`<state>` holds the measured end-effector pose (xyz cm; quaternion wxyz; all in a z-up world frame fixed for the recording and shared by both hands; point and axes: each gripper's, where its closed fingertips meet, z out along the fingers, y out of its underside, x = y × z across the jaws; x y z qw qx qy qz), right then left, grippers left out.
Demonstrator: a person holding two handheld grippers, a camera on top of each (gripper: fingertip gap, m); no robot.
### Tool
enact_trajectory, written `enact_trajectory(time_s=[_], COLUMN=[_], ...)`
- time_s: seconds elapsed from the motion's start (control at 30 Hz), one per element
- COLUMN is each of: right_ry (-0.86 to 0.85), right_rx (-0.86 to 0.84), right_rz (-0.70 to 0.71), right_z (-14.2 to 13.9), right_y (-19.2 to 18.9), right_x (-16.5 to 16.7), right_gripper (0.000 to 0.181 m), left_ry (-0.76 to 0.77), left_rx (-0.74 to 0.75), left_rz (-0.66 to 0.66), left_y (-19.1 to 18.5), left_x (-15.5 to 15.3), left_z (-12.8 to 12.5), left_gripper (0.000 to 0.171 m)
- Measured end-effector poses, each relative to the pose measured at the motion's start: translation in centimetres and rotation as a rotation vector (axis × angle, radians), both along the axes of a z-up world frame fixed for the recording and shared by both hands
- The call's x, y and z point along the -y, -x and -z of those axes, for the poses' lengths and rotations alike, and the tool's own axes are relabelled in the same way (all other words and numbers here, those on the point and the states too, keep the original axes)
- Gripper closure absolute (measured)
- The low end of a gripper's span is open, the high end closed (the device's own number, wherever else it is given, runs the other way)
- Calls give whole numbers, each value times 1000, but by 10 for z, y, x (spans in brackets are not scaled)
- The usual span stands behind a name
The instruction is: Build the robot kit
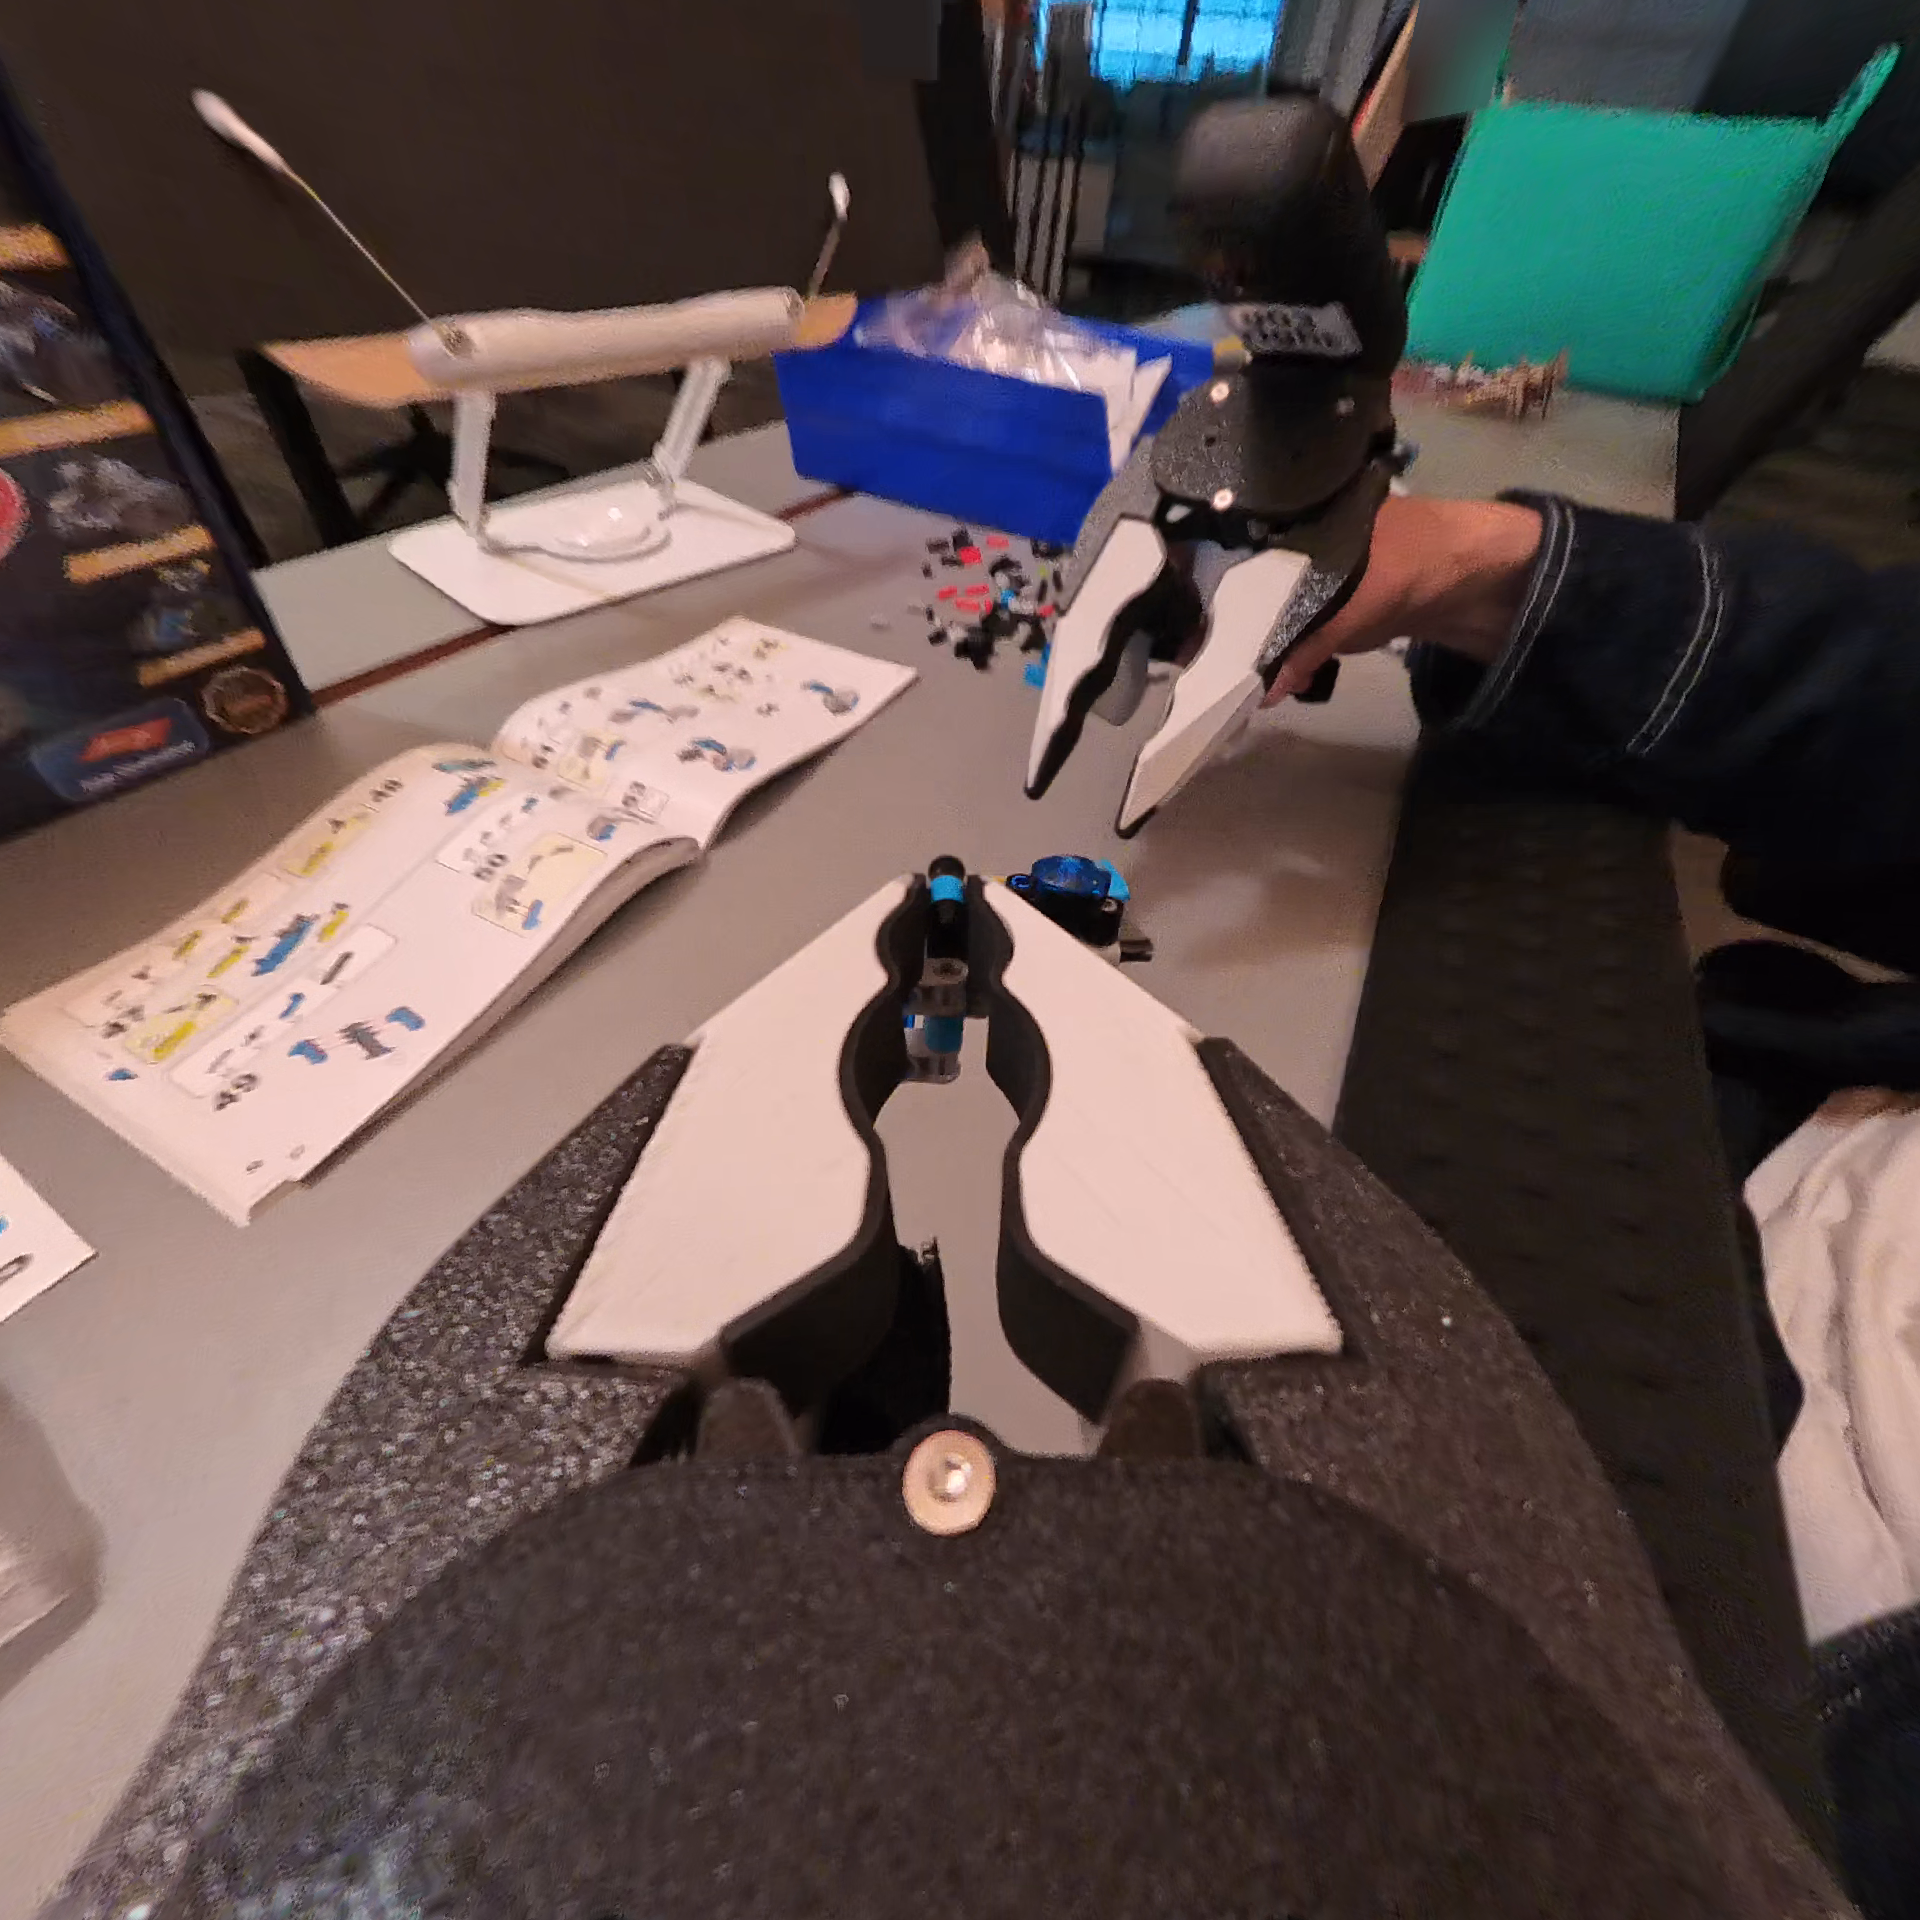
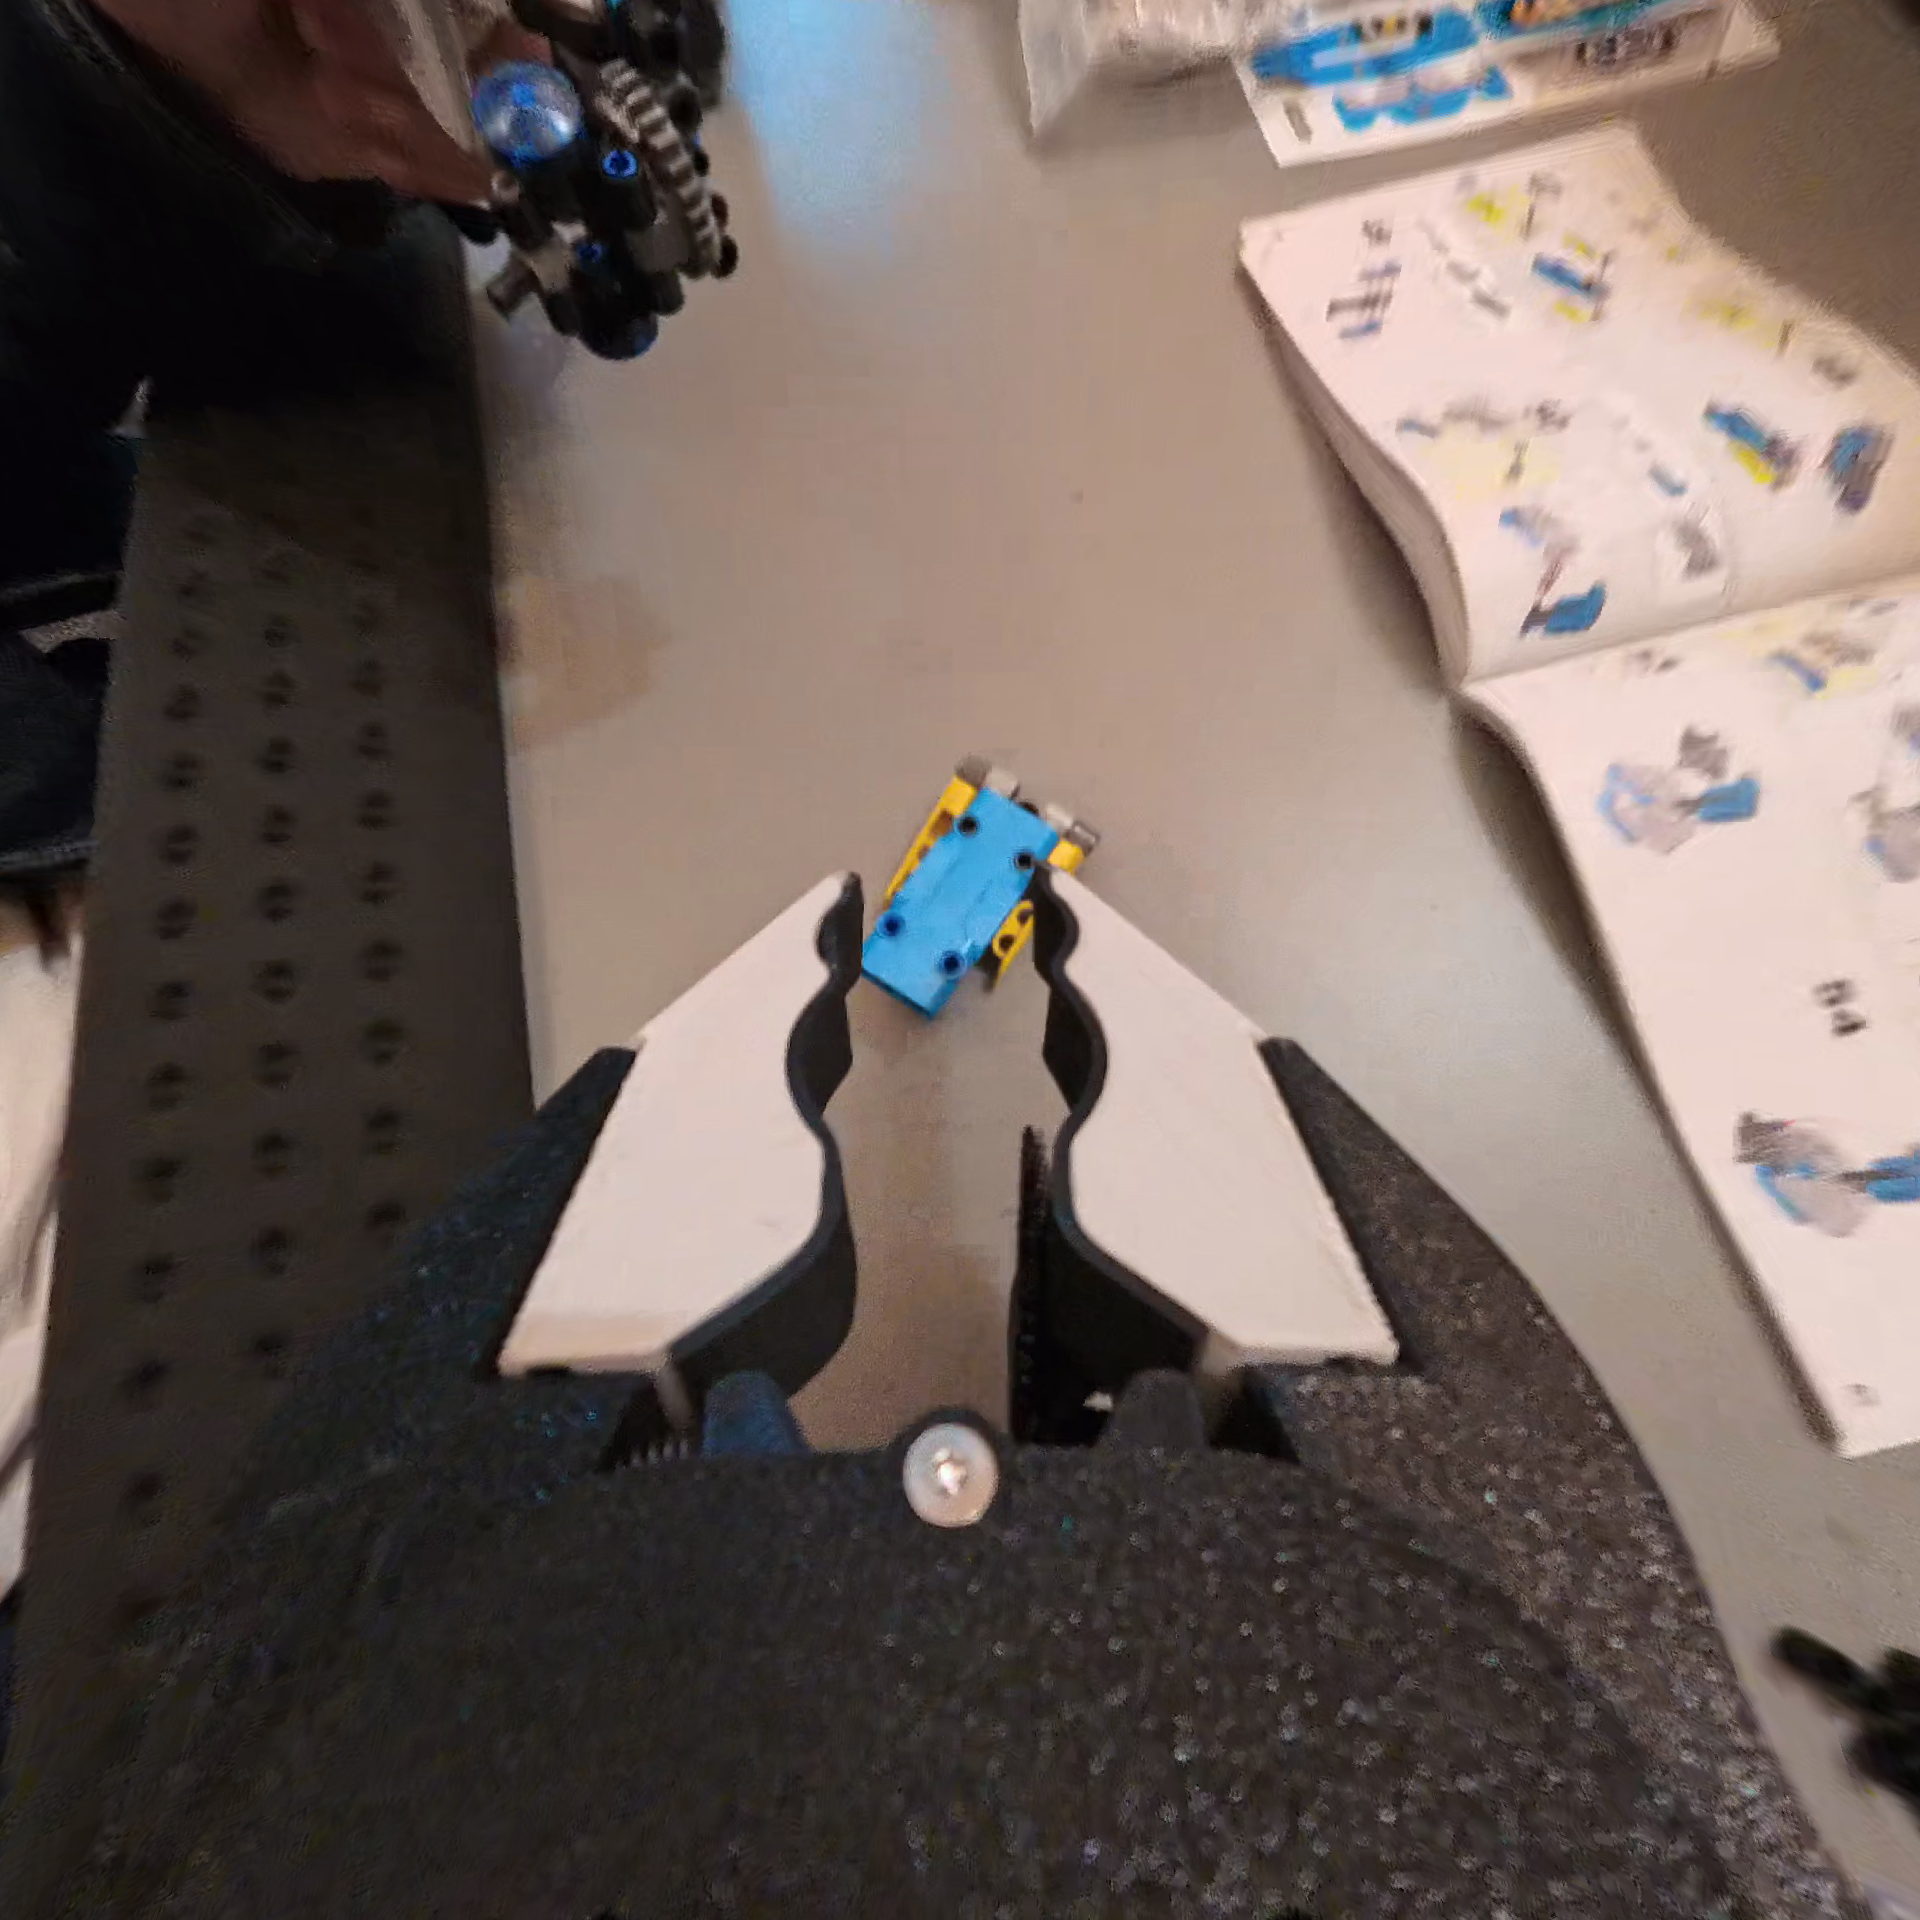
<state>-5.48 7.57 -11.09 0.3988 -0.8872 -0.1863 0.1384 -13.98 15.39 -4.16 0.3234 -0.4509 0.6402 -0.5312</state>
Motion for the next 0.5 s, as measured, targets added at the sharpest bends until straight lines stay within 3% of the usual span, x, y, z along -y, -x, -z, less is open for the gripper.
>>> enact_trajectory(time_s=[0.17, 0.23, 0.33, 0.4, 0.5], right_ry=[105, 117, 162, 143, 149], right_rx=[-55, -168, -123, -1, -69], right_rz=[26, -43, -99, -55, -75], right_z=[23, 24, 31, 25, 2], right_y=[-6, 13, 27, 8, 6], right_x=[12, 16, 21, 15, -4], right_gripper=[138, 137, 136, 137, 132], left_ry=[-6, -24, -24, 23, 102], left_rx=[-54, -70, -58, -15, 19], left_rz=[50, 47, 38, 33, 34], left_y=[-18, -21, -21, -20, -18], left_x=[17, 18, 16, 14, 10], left_z=[20, 27, 28, 19, 10], left_gripper=[164, 164, 164, 164, 164])
